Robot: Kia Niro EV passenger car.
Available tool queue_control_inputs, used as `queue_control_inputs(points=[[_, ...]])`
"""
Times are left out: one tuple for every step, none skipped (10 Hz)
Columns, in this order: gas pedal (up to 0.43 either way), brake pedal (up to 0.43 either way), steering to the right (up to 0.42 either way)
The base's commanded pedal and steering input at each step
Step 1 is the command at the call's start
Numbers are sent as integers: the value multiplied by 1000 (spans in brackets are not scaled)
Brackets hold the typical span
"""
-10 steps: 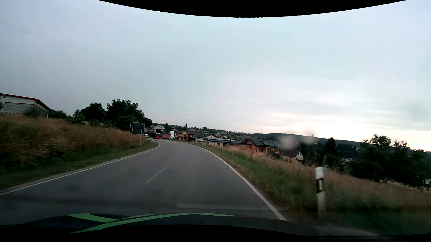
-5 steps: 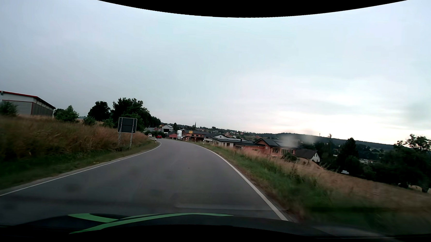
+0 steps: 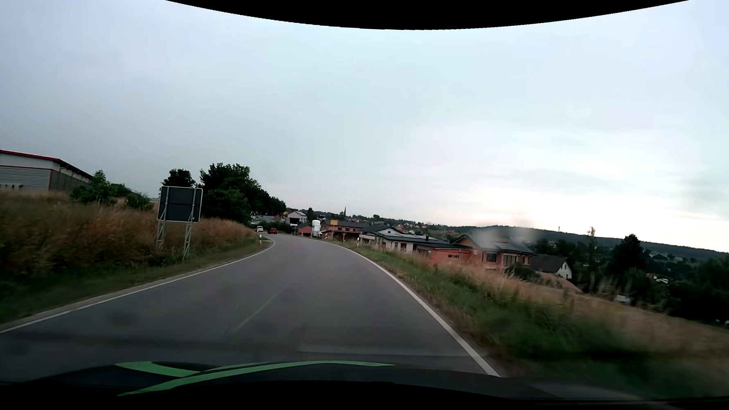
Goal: Follow the waypoints while adhering to traffic rules and regulations
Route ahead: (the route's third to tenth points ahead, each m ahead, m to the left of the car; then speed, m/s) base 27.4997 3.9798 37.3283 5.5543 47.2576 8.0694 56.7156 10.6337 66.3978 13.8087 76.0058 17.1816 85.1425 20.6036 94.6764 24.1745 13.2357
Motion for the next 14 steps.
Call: queue_control_inputs(points=[[0, 0, -27], [0, 0, -26], [0, 0, -25], [0, 0, -25], [0, 0, -24], [0, 0, -25], [0, 0, -25], [0, 0, -24], [0, 0, -24], [0, 0, -25], [0, 0, -26], [0, 0, -27], [0, 0, -28], [0, 0, -29]])
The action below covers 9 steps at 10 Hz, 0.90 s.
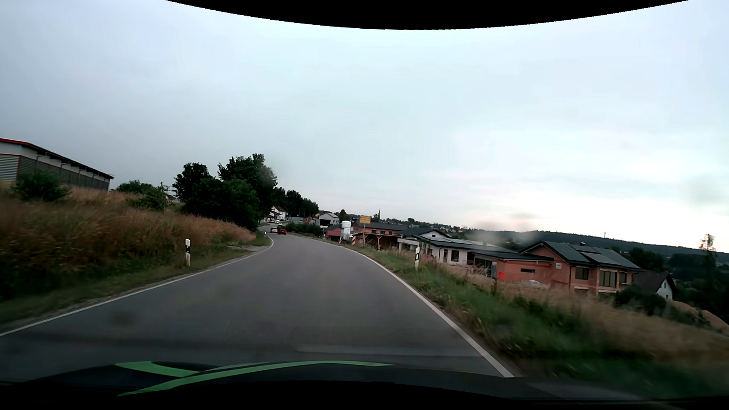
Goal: Follow the waypoints while adhering to traffic rules and regulations
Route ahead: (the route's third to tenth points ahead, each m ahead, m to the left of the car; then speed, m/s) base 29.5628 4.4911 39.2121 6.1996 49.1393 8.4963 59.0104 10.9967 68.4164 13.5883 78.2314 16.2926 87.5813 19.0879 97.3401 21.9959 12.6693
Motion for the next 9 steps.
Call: queue_control_inputs(points=[[0, 0, -29], [0, 0, -29], [0, 0, -29], [0, 0, -28], [0, 0, -27], [0, 0, -26], [0, 0, -25], [0, 0, -25], [0, 0, -25]])
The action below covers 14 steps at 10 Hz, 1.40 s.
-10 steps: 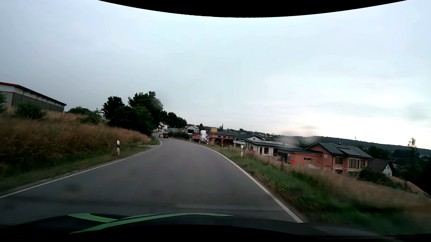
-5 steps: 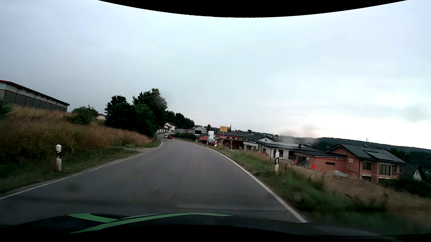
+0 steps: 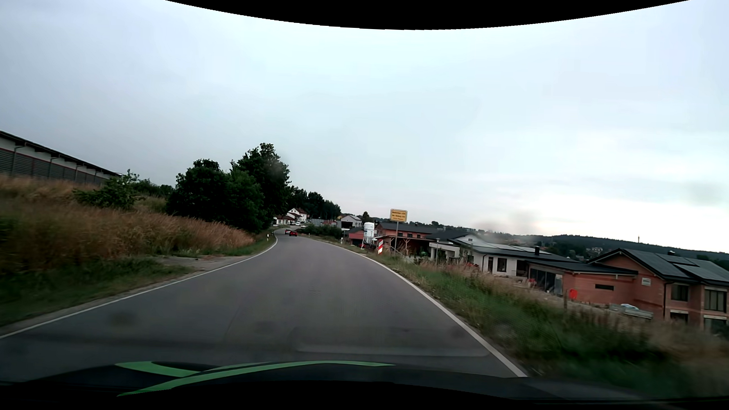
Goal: Follow the waypoints while adhering to traffic rules and regulations
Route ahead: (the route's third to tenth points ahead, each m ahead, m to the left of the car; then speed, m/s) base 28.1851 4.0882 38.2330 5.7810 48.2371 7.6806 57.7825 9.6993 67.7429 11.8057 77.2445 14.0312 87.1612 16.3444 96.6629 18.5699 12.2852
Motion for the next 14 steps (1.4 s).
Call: queue_control_inputs(points=[[0, 0, -25], [0, 0, -24], [0, 0, -24], [8, 0, -25], [8, 0, -25], [20, 0, -25], [20, 0, -25], [28, 0, -24], [39, 0, -24], [39, 0, -25], [47, 0, -24], [47, 0, -25], [59, 0, -24], [59, 0, -24]])
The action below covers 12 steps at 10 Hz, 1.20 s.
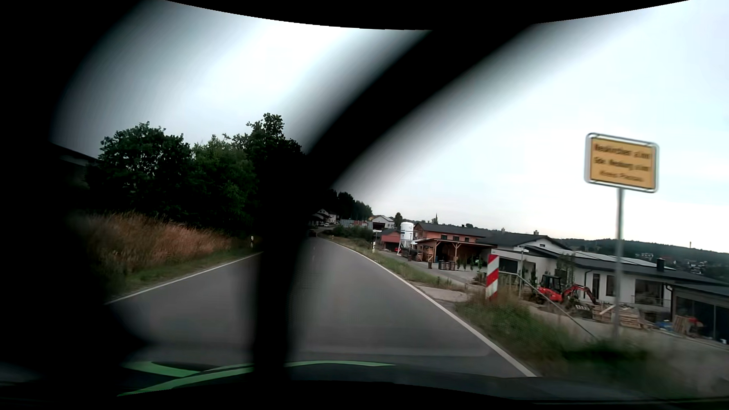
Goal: Follow the waypoints while adhering to traffic rules and regulations
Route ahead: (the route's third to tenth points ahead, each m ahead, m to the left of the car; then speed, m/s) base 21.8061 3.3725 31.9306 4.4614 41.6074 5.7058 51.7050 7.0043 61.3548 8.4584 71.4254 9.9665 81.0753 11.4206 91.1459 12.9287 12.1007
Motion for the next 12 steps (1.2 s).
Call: queue_control_inputs(points=[[59, 0, -24], [59, 0, -25], [67, 0, -24], [79, 0, -25], [79, 0, -24], [79, 0, -25], [79, 0, -24], [79, 0, -23], [79, 0, -23], [79, 0, -23], [79, 0, -22], [79, 0, -20]])
